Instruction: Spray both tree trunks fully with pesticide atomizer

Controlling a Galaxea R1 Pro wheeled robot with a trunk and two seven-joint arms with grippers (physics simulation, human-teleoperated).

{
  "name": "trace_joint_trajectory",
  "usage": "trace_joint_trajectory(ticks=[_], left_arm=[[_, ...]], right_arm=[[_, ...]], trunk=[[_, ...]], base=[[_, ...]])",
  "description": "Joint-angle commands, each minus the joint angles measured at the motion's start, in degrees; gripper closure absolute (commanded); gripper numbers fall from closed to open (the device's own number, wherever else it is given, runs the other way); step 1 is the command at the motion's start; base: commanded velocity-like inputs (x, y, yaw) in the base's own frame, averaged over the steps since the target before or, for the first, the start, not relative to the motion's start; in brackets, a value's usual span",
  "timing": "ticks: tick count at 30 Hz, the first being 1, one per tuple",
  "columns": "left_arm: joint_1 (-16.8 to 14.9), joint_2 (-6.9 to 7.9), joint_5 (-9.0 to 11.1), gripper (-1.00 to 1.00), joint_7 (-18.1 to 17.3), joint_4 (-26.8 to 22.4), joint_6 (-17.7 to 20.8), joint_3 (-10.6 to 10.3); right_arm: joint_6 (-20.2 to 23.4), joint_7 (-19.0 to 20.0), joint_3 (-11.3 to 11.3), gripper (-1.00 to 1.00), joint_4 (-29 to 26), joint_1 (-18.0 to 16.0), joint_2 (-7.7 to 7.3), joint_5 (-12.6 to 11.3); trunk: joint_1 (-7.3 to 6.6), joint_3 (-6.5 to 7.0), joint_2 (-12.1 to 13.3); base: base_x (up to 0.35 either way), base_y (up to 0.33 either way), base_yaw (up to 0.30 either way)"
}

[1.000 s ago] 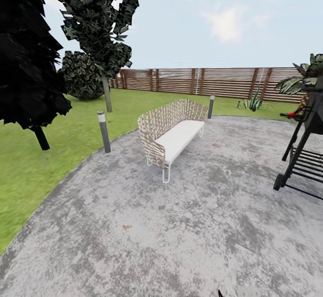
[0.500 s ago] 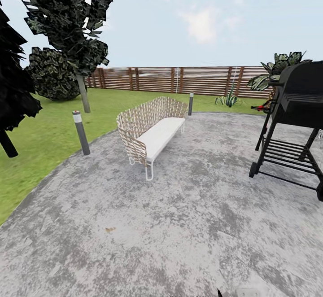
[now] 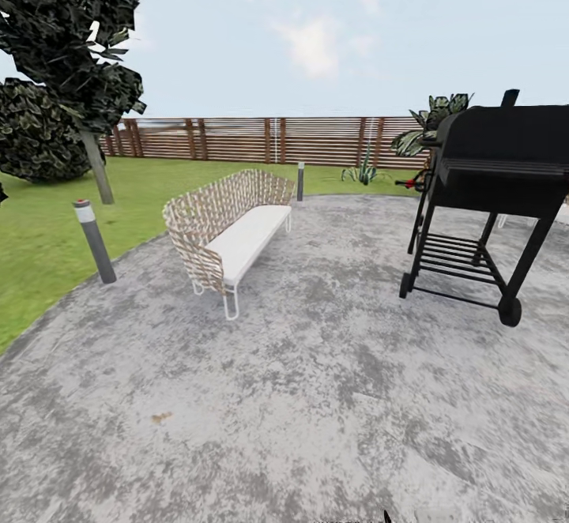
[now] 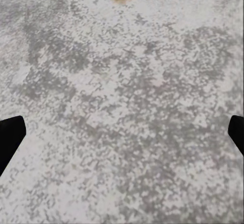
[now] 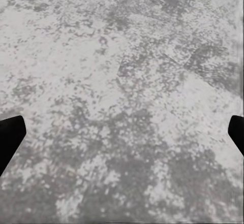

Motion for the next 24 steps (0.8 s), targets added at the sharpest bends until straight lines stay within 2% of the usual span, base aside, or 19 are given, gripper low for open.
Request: trace_joint_trajectory(ticks=[1,12,21,24], left_arm=[[-0.01,0.01,0.18,-1.00,-0.08,0.03,-0.17,-0.03],[-0.01,0.09,0.17,-1.00,-0.07,0.03,-0.12,-0.23],[-0.01,0.09,0.17,-1.00,-0.07,0.03,-0.09,-0.32],[-0.01,-0.07,0.17,-1.00,-0.06,0.03,-0.17,-0.33]], right_arm=[[-0.19,0.02,-0.03,-1.00,0.07,-0.05,0.01,0.02],[-0.19,0.02,-0.03,-1.00,0.07,-0.05,0.06,0.03],[-0.11,0.16,0.34,-1.00,0.15,-0.05,0.18,0.27],[-0.17,0.11,0.33,-1.00,1.12,-0.05,0.42,0.33]], trunk=[[-0.01,-0.05,-0.02],[-0.01,-0.05,-0.02],[-0.01,-0.05,-0.02],[-0.01,-0.05,-0.02]], base=[[0.034,0.000,-0.300],[0.283,0.000,-0.290],[0.338,0.000,-0.040],[0.000,0.000,0.000]])
